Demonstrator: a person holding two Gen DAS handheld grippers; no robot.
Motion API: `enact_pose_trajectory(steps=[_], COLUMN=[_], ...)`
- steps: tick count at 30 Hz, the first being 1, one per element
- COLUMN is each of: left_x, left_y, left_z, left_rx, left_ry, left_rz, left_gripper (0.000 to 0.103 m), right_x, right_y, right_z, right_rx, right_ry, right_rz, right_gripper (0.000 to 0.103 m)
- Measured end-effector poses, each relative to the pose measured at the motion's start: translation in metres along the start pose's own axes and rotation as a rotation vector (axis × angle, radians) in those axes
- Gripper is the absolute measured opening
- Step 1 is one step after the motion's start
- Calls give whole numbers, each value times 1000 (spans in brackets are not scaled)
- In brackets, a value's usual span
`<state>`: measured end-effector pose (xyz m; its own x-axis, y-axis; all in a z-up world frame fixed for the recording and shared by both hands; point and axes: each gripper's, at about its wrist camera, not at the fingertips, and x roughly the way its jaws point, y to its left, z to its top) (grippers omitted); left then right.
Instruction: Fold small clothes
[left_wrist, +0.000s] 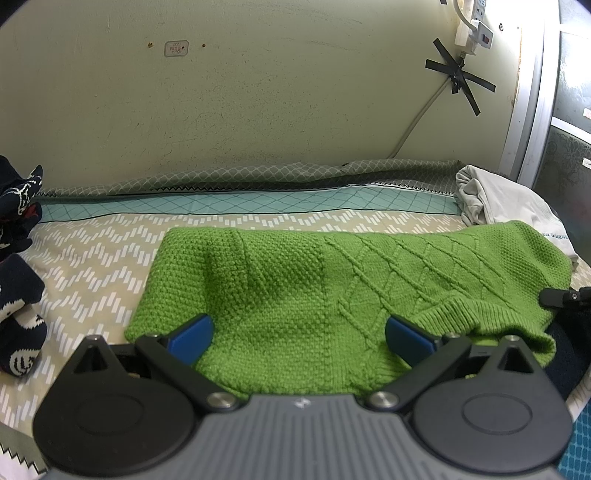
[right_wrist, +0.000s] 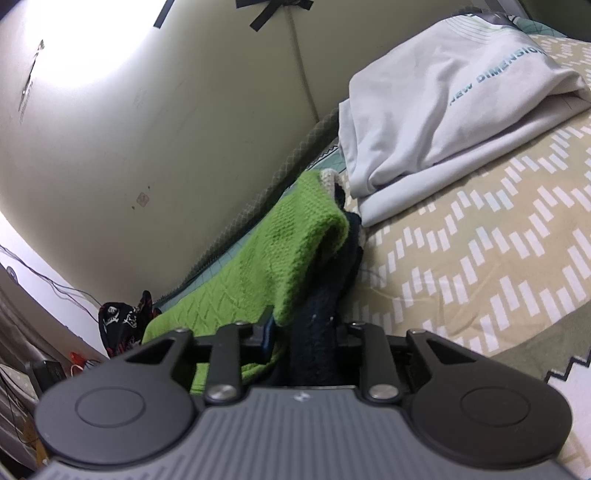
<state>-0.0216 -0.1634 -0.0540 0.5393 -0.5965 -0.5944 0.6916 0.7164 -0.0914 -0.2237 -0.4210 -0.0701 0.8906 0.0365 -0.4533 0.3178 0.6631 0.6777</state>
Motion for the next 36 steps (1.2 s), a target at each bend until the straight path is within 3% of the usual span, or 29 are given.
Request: enact_pose_trajectory(steps=[7,10,12,15,22,26,28,32,33,35,36], left_x=[-3,-9,-16,-35,-84,-102,-104,-95,-92,-83,-79], left_y=[3,11,19,47,127,153,160,164,161,153,150], left_z=[1,2,5,11,8,-3,-6,-7,-6,-5,-5], left_rx=[-19,-40,-63,-169,-422,-489,-507,-513,-507,-491,-482], left_ry=[-9,-27,-44,-123,-325,-395,-394,-340,-324,-292,-278], left_rz=[-21,-52,-78,-146,-175,-164,-159,-174,-170,-165,-159], left_gripper=[103,101,94,94,95,95,97,98,100,103,103], right_x=[-1,-7,-11,-7,34,75,105,178,179,171,165], right_y=[11,34,61,95,180,233,256,266,265,270,270], right_z=[4,11,15,20,11,-12,-32,-88,-98,-105,-103], right_rx=[-27,-80,-165,-253,-472,-617,-702,-828,-872,-924,-915], right_ry=[-3,-15,-23,-10,81,163,229,425,386,383,383], right_rz=[6,59,78,101,148,177,148,87,111,160,194], right_gripper=[18,18,17,18,18,18,19,28,44,64,63])
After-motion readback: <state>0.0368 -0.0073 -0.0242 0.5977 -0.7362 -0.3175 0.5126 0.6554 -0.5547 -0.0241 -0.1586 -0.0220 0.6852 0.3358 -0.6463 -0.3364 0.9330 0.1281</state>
